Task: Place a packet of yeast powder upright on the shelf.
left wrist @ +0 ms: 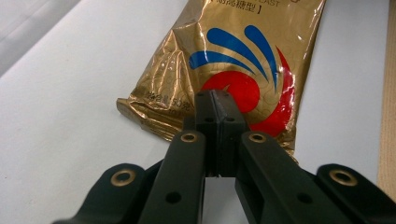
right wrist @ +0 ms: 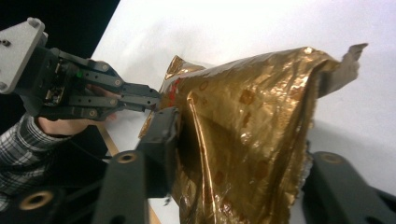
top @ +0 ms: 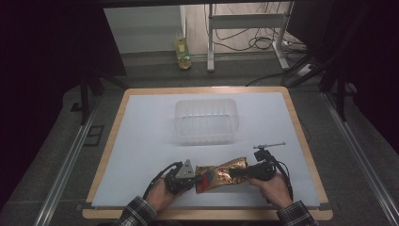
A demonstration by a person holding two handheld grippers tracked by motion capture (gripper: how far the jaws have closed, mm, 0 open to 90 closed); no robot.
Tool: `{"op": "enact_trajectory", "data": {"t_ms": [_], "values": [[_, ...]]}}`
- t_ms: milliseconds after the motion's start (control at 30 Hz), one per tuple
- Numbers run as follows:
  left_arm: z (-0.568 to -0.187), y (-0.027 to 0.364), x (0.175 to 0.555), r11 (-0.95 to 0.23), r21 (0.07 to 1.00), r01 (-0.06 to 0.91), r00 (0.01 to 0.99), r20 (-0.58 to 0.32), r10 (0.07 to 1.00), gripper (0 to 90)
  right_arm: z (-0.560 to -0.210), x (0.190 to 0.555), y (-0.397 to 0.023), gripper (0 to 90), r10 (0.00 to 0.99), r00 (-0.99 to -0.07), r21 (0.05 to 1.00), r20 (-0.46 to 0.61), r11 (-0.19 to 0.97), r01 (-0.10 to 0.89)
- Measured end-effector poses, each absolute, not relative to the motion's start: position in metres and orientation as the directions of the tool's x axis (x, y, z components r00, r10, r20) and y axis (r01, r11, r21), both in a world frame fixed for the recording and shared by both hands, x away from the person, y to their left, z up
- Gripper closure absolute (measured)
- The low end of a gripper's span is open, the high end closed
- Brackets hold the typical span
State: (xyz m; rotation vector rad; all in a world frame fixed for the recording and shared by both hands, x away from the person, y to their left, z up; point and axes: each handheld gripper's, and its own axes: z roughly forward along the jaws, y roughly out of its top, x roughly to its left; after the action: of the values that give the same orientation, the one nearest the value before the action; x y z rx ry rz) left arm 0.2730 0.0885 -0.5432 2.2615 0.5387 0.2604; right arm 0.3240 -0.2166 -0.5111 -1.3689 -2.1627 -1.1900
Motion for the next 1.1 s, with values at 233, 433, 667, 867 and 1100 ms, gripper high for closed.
{"op": "enact_trajectory", "data": {"t_ms": [233, 433, 667, 867, 1100], "values": [[-0.541, 0.088, 0.273, -0.634, 0.725, 0.269, 0.891, 0.063, 0.450, 86.2, -0.504, 0.321, -0.218, 70.4, 0.572, -0.486, 0.486, 0.660, 0.168, 0.858], [-0.537, 0.091, 0.272, -0.611, 0.742, 0.277, 0.876, 0.066, 0.478, 75.6, -0.491, 0.318, -0.213, 71.6, 0.574, -0.531, 0.526, 0.623, 0.195, 0.828], [-0.531, 0.097, 0.269, -0.556, 0.784, 0.275, 0.862, 0.056, 0.505, 64.8, -0.478, 0.316, -0.210, 71.7, 0.580, -0.571, 0.564, 0.581, 0.219, 0.796], [-0.530, 0.100, 0.267, -0.550, 0.793, 0.263, 0.856, 0.071, 0.512, 52.6, -0.469, 0.317, -0.215, 71.9, 0.585, -0.579, 0.584, 0.568, 0.209, 0.784], [-0.532, 0.099, 0.265, -0.561, 0.794, 0.235, 0.855, 0.106, 0.508, 35.1, -0.459, 0.318, -0.219, 72.0, 0.587, -0.593, 0.605, 0.550, 0.210, 0.768]]}}
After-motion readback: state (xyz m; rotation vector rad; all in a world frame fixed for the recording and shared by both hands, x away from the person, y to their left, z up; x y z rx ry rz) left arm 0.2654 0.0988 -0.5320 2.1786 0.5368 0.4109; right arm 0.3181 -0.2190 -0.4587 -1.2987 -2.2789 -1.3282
